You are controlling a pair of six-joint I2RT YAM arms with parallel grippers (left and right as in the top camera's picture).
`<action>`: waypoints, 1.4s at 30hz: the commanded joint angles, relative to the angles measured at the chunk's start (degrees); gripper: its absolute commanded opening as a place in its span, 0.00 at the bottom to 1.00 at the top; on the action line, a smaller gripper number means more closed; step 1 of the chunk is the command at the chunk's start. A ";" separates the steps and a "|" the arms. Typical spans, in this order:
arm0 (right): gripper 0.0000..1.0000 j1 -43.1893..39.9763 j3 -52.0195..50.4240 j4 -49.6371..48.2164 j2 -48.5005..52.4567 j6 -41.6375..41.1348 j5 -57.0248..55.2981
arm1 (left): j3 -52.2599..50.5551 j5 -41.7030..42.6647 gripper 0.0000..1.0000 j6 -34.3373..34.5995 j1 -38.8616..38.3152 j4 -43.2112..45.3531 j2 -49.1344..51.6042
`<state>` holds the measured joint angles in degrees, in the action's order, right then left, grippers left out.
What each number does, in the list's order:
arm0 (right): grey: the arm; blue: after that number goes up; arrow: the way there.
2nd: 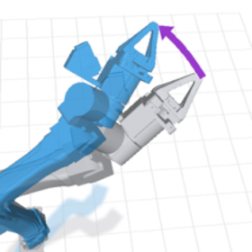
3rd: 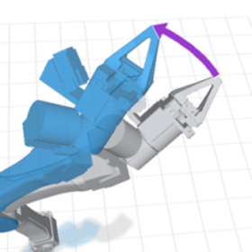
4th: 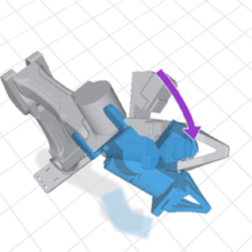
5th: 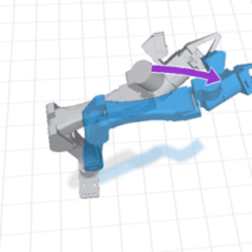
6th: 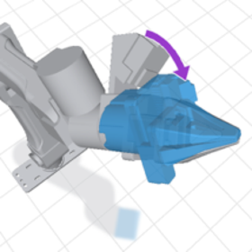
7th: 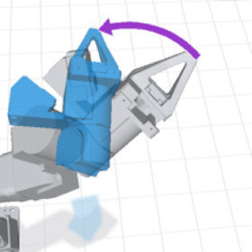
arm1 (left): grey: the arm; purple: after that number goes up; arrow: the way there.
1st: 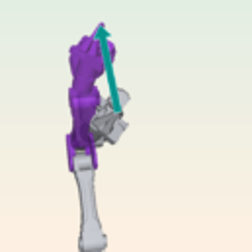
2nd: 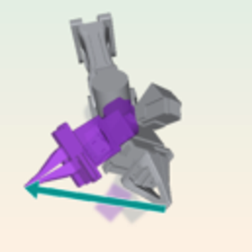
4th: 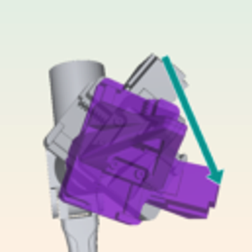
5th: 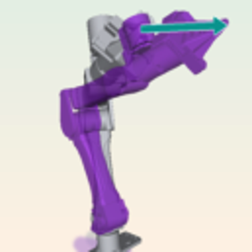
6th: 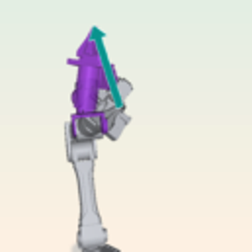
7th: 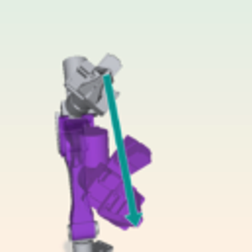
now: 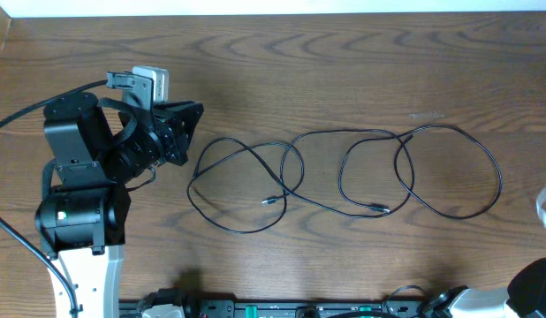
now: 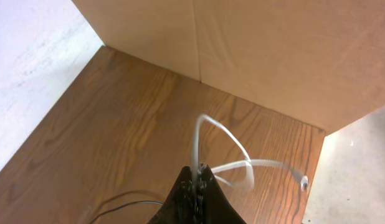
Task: Untangle cables
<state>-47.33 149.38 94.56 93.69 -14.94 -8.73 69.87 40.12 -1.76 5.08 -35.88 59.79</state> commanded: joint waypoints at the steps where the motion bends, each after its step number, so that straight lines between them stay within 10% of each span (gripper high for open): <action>1: 0.01 -0.63 0.22 -0.04 0.81 -1.42 1.79 | -0.44 -0.09 0.15 -0.55 -0.09 -0.13 0.00; 42: 0.01 -14.32 0.17 -5.62 19.10 -9.25 3.17 | -0.44 -0.07 0.15 -0.52 -0.09 1.36 0.00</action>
<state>-61.71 149.40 88.73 110.63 -23.55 -7.81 69.87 40.12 -1.76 5.08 -34.72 59.79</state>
